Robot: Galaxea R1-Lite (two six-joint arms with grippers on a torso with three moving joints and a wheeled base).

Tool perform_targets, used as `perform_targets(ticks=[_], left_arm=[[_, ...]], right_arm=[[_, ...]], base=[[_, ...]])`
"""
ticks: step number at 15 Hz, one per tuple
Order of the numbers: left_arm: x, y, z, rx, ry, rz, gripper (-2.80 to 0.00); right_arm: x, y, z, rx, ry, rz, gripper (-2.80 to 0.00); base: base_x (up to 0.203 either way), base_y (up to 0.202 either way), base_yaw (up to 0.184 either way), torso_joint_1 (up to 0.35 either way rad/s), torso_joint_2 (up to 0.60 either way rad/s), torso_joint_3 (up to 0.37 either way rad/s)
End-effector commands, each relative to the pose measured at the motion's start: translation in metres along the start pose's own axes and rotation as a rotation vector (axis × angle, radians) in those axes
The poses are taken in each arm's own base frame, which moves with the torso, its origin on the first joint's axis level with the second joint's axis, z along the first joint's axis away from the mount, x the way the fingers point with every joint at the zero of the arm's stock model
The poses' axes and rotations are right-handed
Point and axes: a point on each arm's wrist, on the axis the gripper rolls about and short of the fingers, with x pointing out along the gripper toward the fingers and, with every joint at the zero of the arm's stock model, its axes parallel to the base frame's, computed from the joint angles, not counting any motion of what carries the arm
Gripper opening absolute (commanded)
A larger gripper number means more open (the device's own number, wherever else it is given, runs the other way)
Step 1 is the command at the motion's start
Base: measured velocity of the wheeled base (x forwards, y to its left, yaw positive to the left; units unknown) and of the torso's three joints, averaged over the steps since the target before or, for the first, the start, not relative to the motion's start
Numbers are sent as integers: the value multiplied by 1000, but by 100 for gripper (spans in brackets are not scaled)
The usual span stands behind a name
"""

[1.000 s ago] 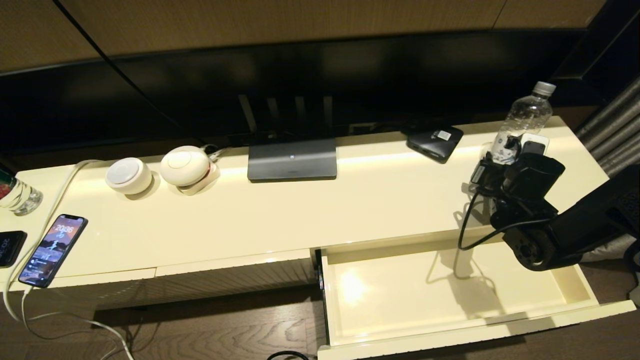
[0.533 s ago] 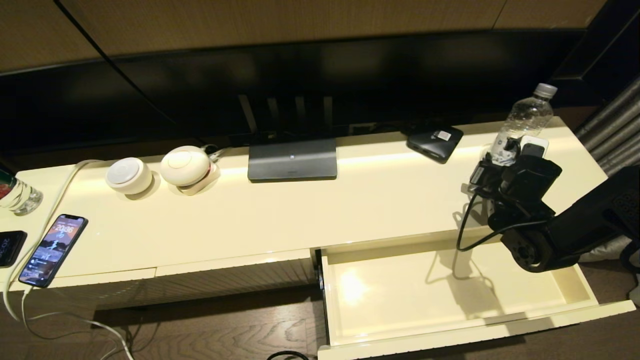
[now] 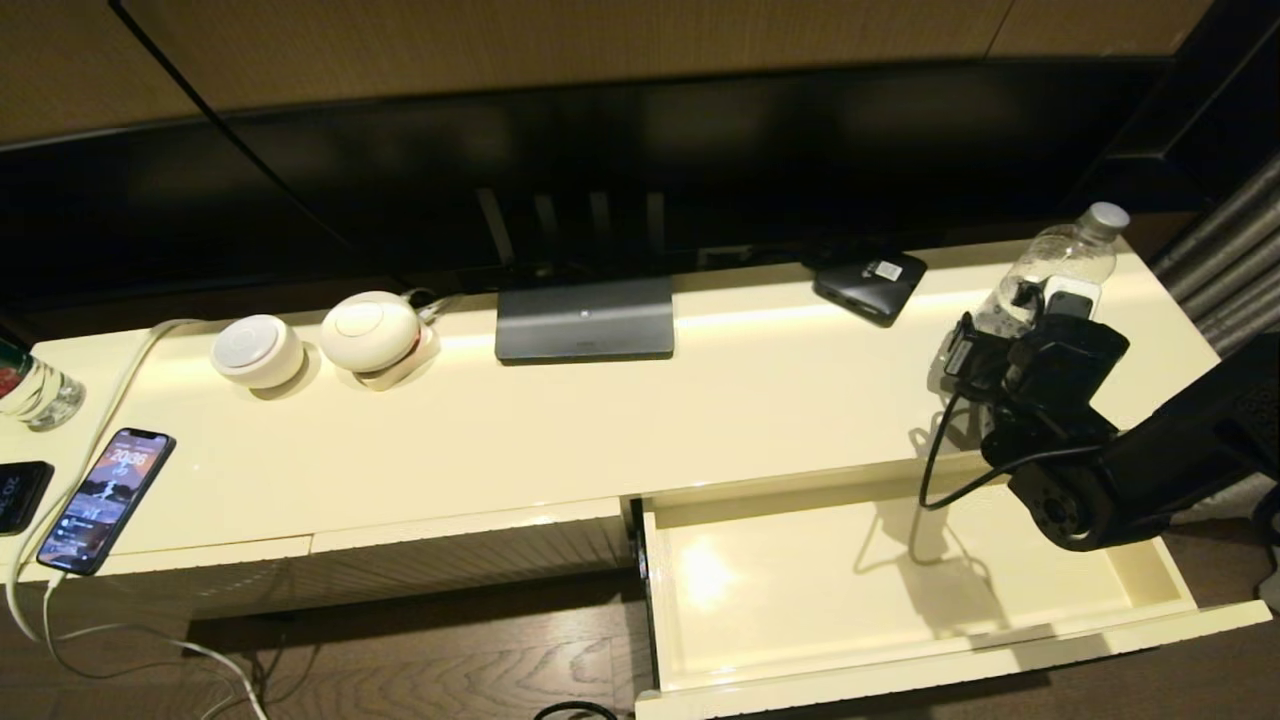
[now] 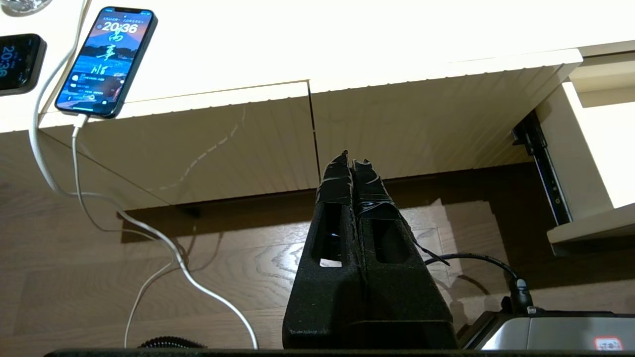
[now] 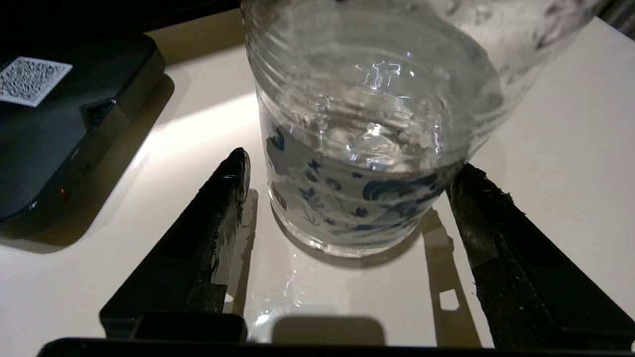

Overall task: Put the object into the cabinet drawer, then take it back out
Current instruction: Take the mineral water out of the drawer and put it on the table

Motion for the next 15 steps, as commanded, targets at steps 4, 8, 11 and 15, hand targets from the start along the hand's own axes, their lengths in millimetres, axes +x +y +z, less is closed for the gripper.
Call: perform_targets(ticks=[4, 8, 11, 15], left_arm=[[0, 0, -1, 0, 4, 2, -280], [0, 0, -1, 0, 4, 0, -280], [0, 0, -1, 0, 4, 0, -280], [0, 0, -1, 0, 4, 2, -280]], right_arm=[[-9, -4, 18, 18, -26, 0, 0], [-16, -7, 40, 26, -61, 7, 0], [-21, -12, 63, 27, -104, 7, 0], [-34, -22, 97, 9, -165, 22, 0]], base=[[0, 0, 0, 0, 0, 0], [0, 0, 0, 0, 0, 0], [0, 0, 0, 0, 0, 0], [0, 0, 0, 0, 0, 0]])
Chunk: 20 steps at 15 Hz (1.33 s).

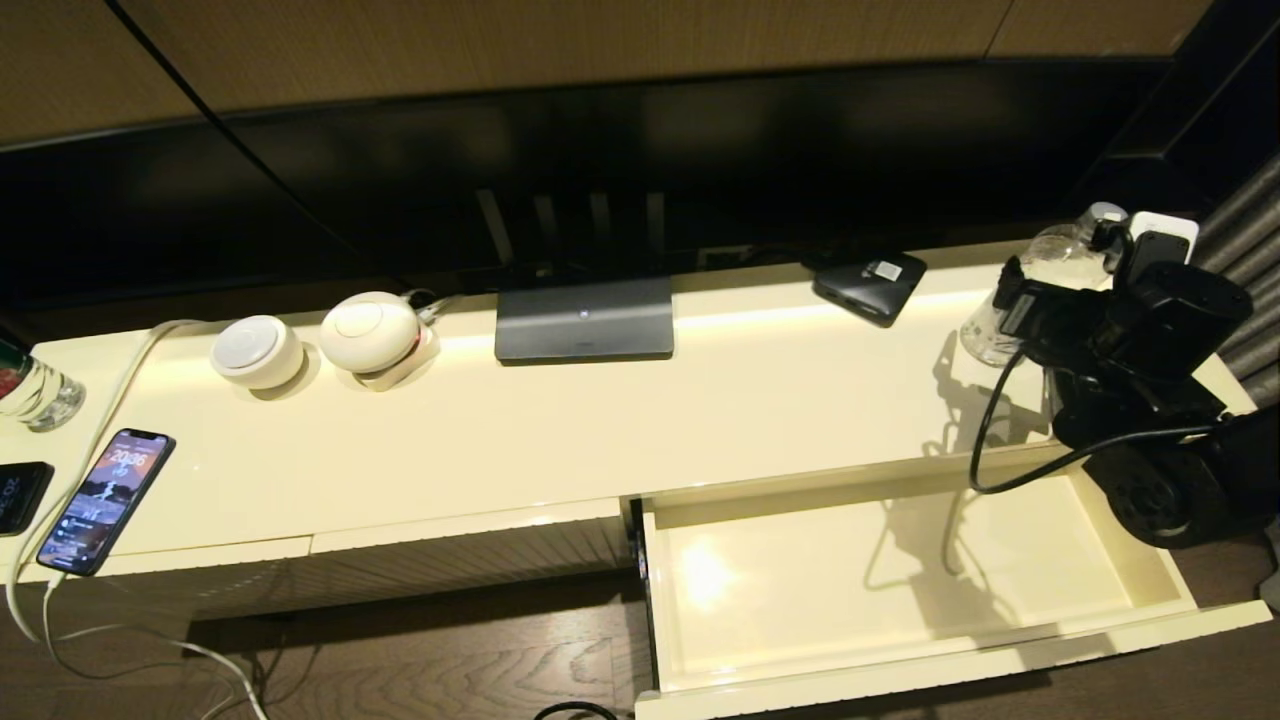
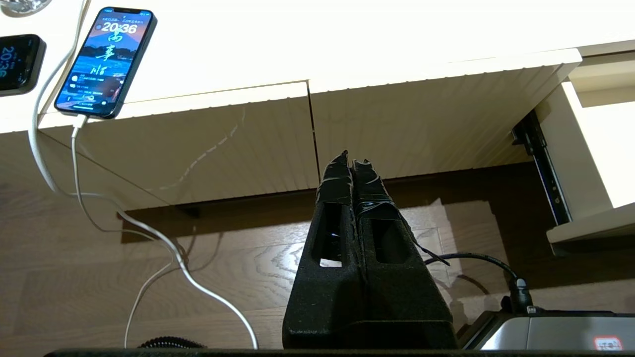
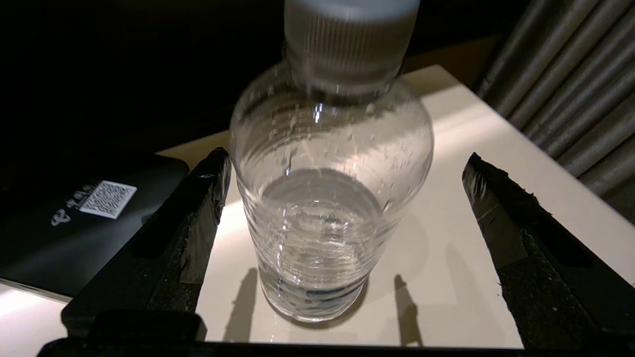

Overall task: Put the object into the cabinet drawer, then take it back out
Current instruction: Take the mineral water out of the drawer and put it on the table, then close the drawer

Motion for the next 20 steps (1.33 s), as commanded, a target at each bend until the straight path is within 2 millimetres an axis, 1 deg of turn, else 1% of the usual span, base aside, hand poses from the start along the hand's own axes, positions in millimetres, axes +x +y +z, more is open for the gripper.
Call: perform_targets(ticks=[1, 3, 5, 6, 7, 9, 10, 11, 13, 14, 15, 17, 18, 19, 20], left_arm=[[0, 0, -1, 0, 4, 0, -280], [0, 0, -1, 0, 4, 0, -280], [0, 0, -1, 0, 4, 2, -280], [0, 0, -1, 0, 4, 0, -280], [0, 0, -1, 0, 4, 0, -280], [0, 0, -1, 0, 4, 0, -280], [0, 0, -1, 0, 4, 0, -280], [0, 0, -1, 0, 4, 0, -280], [0, 0, -1, 0, 4, 0, -280], [0, 0, -1, 0, 4, 0, -280], [0, 0, -1, 0, 4, 0, -280], [0, 0, -1, 0, 4, 1, -280], [0, 0, -1, 0, 4, 2, -280], [0, 0, -1, 0, 4, 0, -280], [0, 0, -1, 0, 4, 0, -280]], right_arm=[[-9, -10, 36, 21, -74, 5, 0], [-16, -17, 50, 11, -98, 20, 0], [-29, -26, 74, 11, -144, 45, 0], [-34, -29, 83, 6, -161, 54, 0], [-41, -34, 96, -5, -188, 68, -280], [-51, -39, 108, -58, -194, 94, -280], [-57, -43, 115, -118, -189, 116, -280], [-63, -46, 119, -231, -170, 160, -280], [-73, -49, 118, -454, -118, 309, -280], [-76, -51, 118, -536, -102, 364, -280], [-78, -52, 119, -576, -96, 386, -280], [-89, -56, 118, -778, -51, 494, -280], [-95, -57, 115, -847, -32, 551, -280], [-96, -57, 114, -855, -30, 564, -280], [-106, -57, 106, -910, -2, 627, -280]], base=[[0, 0, 0, 0, 0, 0], [0, 0, 0, 0, 0, 0], [0, 0, 0, 0, 0, 0], [0, 0, 0, 0, 0, 0], [0, 0, 0, 0, 0, 0], [0, 0, 0, 0, 0, 0], [0, 0, 0, 0, 0, 0], [0, 0, 0, 0, 0, 0], [0, 0, 0, 0, 0, 0], [0, 0, 0, 0, 0, 0], [0, 0, 0, 0, 0, 0], [0, 0, 0, 0, 0, 0], [0, 0, 0, 0, 0, 0], [0, 0, 0, 0, 0, 0], [0, 0, 0, 0, 0, 0]])
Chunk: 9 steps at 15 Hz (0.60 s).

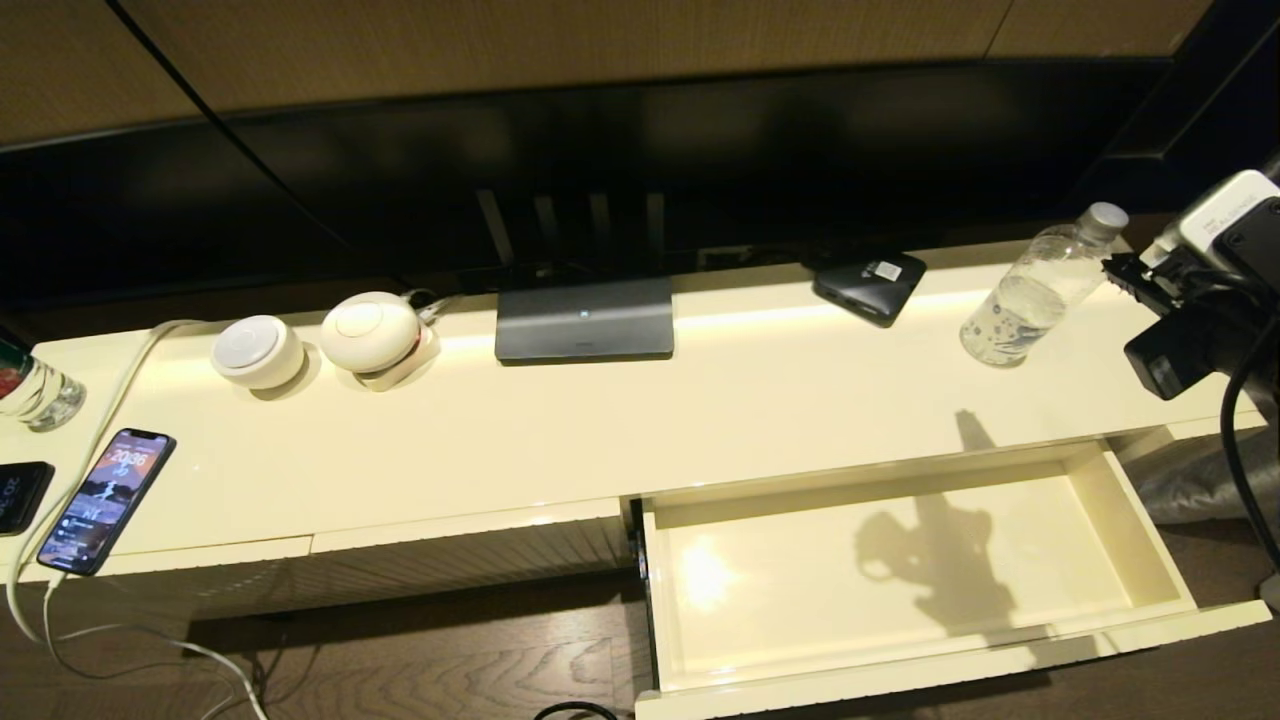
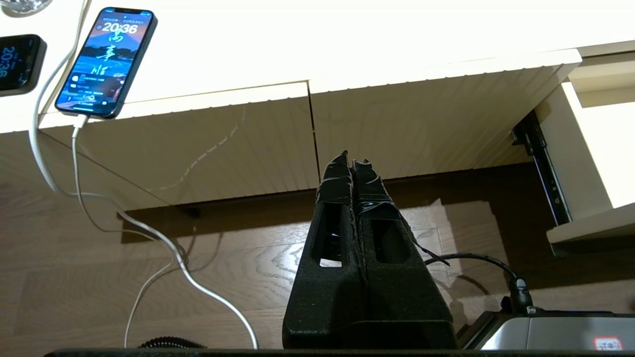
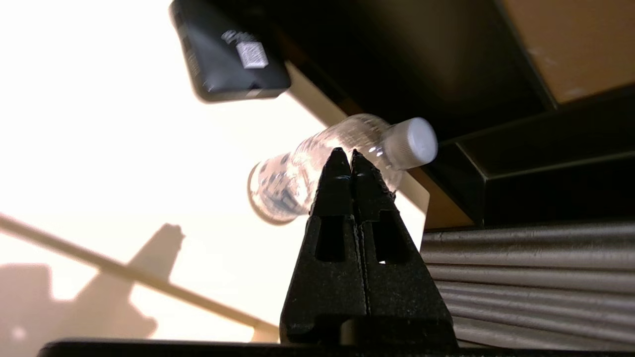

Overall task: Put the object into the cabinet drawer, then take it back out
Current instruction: Close the drawer

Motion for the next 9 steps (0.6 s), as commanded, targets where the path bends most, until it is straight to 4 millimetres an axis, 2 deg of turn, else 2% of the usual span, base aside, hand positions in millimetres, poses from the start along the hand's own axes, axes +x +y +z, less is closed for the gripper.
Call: perform_targets(ticks=[1, 5, 9], left_arm=[[0, 0, -1, 0, 4, 0, -280], [0, 0, -1, 0, 4, 0, -280], [0, 0, -1, 0, 4, 0, -280]], right_arm=[[-24, 17, -5, -100, 16, 139, -280], [-40, 47, -14, -163, 7, 384, -280], [-56, 84, -36, -195, 62, 700, -280]], base=[[0, 0, 0, 0, 0, 0], [0, 0, 0, 0, 0, 0], [0, 0, 0, 0, 0, 0]])
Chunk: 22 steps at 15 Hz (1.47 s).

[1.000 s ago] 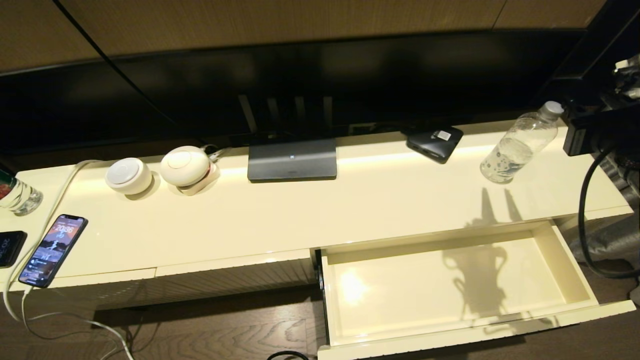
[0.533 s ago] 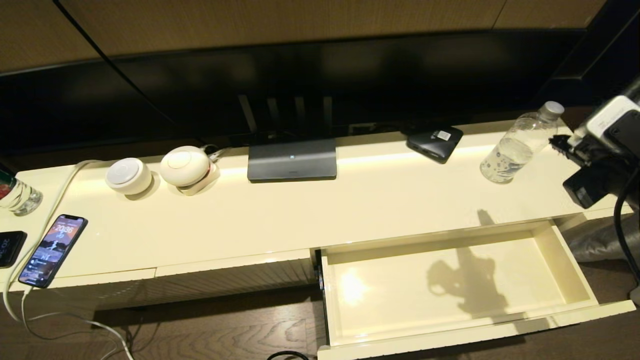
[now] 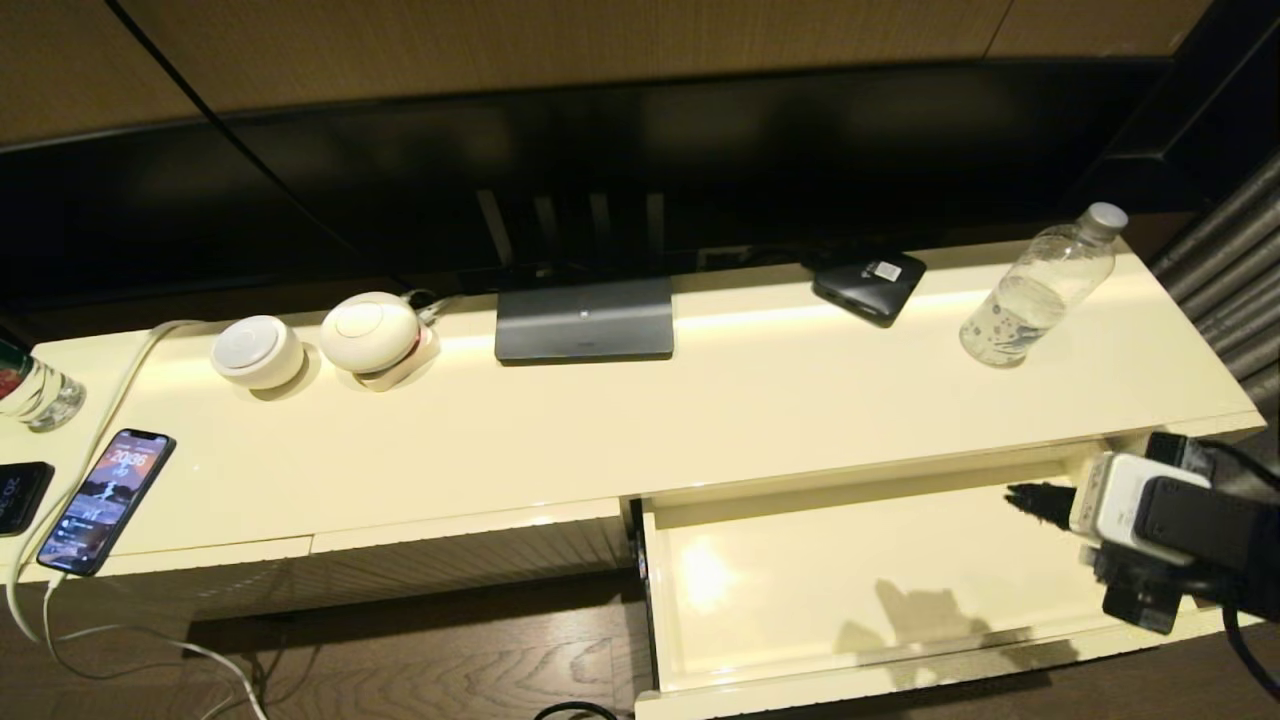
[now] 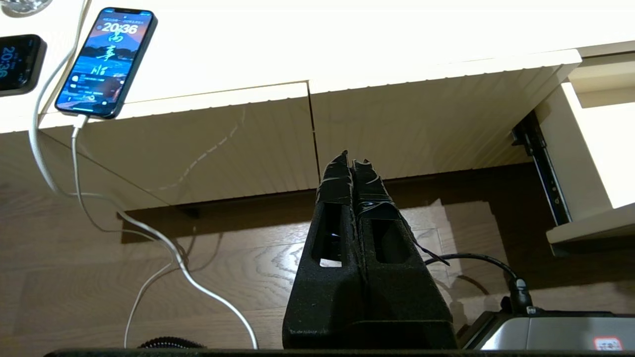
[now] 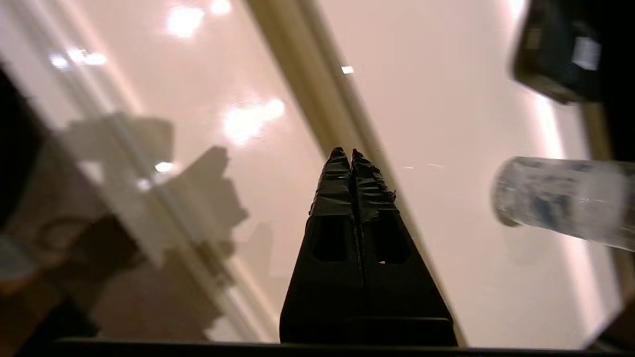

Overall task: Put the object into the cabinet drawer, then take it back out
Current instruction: Close the drawer

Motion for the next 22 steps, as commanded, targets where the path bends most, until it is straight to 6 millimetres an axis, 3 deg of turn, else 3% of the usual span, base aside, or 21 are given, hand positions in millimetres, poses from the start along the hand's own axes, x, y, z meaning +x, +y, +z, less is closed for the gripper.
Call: perform_targets(ticks=[1, 8, 14, 22], left_arm=[[0, 0, -1, 0, 4, 0, -280], [0, 0, -1, 0, 4, 0, -280], [0, 0, -1, 0, 4, 0, -280], [0, 0, -1, 0, 4, 0, -280]], right_arm=[[4, 21, -8, 9, 27, 151, -280], [6, 57, -21, 52, 57, 462, -280], [28, 70, -37, 112, 164, 605, -280], [53, 75, -54, 144, 286, 660, -280]], base=[[0, 0, 0, 0, 0, 0], [0, 0, 0, 0, 0, 0], [0, 0, 0, 0, 0, 0], [0, 0, 0, 0, 0, 0]])
